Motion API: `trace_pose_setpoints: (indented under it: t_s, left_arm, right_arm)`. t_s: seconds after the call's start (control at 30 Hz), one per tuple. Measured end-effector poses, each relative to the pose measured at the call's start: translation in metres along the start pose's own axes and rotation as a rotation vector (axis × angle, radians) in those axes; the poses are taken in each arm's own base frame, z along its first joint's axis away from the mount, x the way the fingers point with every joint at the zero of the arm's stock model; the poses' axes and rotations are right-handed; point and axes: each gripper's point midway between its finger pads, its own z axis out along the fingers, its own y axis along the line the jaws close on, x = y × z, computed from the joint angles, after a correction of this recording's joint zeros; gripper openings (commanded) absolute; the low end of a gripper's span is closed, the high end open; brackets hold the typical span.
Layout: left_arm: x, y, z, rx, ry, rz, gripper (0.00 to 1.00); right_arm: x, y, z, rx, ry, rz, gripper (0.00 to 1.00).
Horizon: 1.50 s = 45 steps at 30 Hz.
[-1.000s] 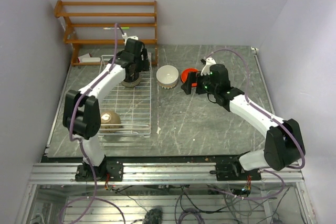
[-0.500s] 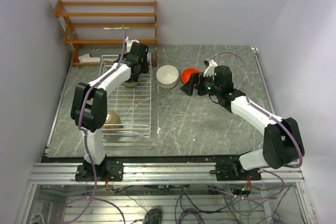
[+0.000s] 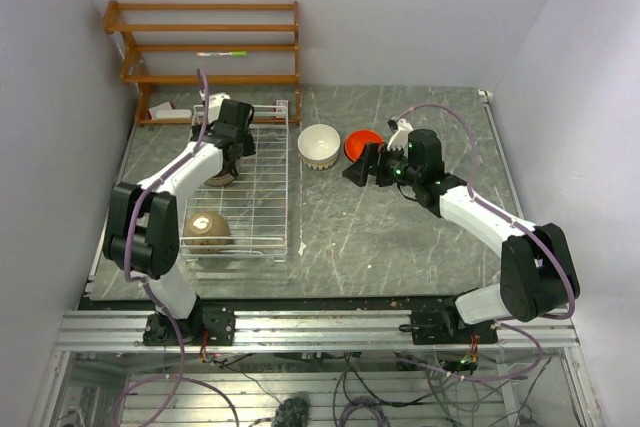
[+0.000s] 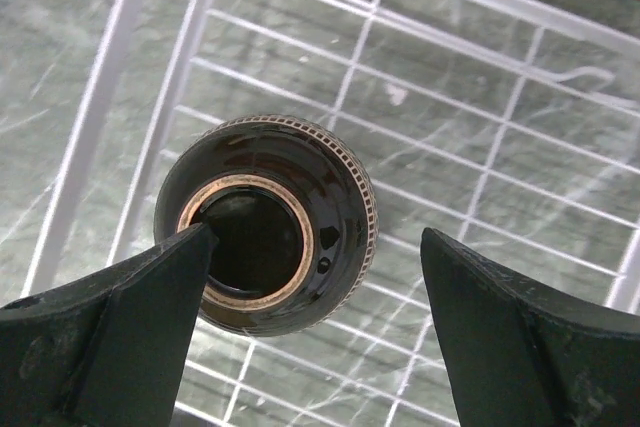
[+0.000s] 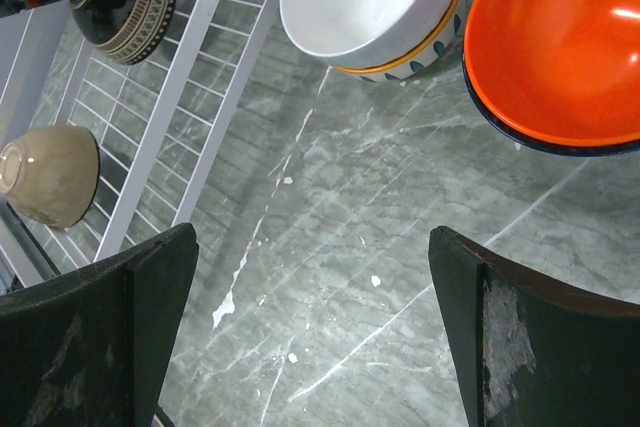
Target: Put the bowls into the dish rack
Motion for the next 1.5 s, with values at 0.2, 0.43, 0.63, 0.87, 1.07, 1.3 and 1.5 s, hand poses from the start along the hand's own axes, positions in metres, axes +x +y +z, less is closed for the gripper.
trace_pose_setpoints:
  t_s: [0.2, 0.43, 0.63, 0.87, 1.07, 1.3, 1.5]
  left_arm:
    - [0.014, 0.032, -0.011, -0.049, 0.0, -0.03, 0.96]
    - [0.028, 0.046, -0.028, -0.041, -0.007, -0.065, 0.96]
    - [0.041, 0.054, -0.046, -0.005, -0.007, -0.111, 0.95]
    - [0.051, 0.055, -0.065, 0.063, 0.001, -0.154, 0.96]
    - [0.058, 0.056, -0.086, 0.109, 0.036, -0.156, 0.99]
    - [0.01, 0.029, -0.127, 0.259, -0.048, -0.136, 0.99]
    - [-0.026, -0.035, -0.16, 0.429, -0.126, -0.023, 0.99]
  right_arm:
    - [0.002, 0.002, 0.0, -0.016, 0.004, 0.006, 1.0]
    - [0.003, 0.007, -0.002, -0.038, 0.003, 0.014, 1.0]
    - [0.002, 0.01, -0.003, -0.054, -0.005, 0.016, 1.0]
    - [-0.001, 0.013, -0.005, -0.064, -0.014, 0.013, 1.0]
    - [-0.003, 0.013, -0.007, -0.055, -0.024, 0.01, 1.0]
    - [-0.001, -0.007, -0.007, 0.059, -0.02, 0.032, 1.0]
    - [-0.013, -0.029, -0.015, 0.204, -0.052, 0.059, 1.0]
